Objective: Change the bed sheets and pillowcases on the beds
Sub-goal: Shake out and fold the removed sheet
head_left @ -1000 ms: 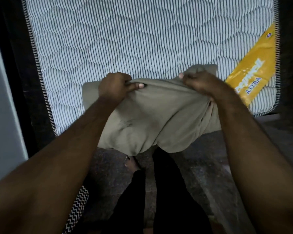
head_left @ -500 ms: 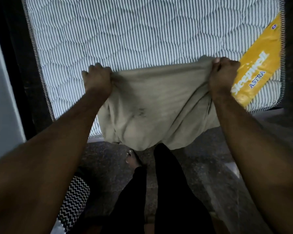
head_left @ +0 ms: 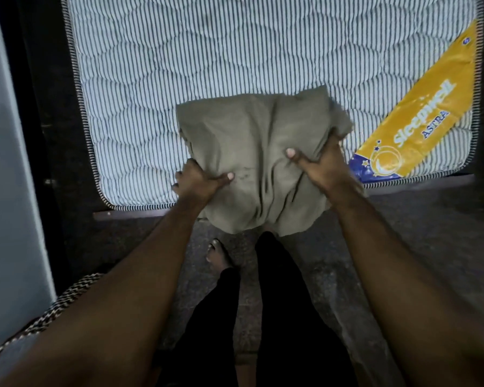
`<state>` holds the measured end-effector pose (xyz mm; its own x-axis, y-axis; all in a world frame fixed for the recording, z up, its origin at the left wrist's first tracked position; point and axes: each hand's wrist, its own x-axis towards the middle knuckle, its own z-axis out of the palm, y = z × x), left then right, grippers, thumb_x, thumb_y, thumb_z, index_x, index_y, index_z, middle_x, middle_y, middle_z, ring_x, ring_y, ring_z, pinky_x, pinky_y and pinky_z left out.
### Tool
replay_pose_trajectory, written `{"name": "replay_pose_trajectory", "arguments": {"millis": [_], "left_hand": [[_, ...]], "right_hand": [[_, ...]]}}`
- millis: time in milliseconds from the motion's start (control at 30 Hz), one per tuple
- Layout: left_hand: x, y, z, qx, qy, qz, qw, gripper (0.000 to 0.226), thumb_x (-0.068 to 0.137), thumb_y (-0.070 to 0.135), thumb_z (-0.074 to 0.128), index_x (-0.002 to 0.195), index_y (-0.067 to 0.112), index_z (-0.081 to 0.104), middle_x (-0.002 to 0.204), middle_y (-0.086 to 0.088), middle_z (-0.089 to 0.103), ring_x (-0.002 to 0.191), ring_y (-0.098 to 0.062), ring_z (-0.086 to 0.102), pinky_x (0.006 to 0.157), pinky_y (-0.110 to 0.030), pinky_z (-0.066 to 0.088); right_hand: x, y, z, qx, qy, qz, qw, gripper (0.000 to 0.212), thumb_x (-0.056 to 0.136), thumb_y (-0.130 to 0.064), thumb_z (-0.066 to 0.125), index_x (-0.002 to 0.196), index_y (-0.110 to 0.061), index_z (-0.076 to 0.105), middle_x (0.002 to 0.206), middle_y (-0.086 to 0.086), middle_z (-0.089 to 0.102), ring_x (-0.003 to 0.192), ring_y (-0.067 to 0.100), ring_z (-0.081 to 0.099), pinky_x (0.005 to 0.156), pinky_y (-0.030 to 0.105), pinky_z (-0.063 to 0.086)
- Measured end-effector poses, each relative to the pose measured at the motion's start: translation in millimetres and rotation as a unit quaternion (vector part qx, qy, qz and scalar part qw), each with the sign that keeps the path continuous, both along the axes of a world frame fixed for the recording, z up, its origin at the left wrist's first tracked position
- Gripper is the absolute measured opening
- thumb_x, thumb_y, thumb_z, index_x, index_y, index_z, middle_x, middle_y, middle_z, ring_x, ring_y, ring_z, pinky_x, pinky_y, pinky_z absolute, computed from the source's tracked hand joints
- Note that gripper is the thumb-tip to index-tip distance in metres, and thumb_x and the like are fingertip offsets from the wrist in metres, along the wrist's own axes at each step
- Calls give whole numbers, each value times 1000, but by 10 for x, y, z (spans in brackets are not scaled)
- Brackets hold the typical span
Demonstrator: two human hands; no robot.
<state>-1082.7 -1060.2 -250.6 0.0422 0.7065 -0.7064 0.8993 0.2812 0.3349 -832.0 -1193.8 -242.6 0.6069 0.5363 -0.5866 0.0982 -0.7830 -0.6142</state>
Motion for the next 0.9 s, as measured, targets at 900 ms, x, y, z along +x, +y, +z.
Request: {"name": "replay_pose_trajectory", "arguments": {"millis": [900], "left_hand": [[-1078,25,3616,-63,-571,161,803,84,67,54,83,135,9,60,127,-16,68,120,-31,65,91,-44,58]], "right_hand": [[-912,-281,3449,353,371,-140,847,46,106,-30,41,143,-3,48,132,12,63,123,27,61,97,38,54]]}}
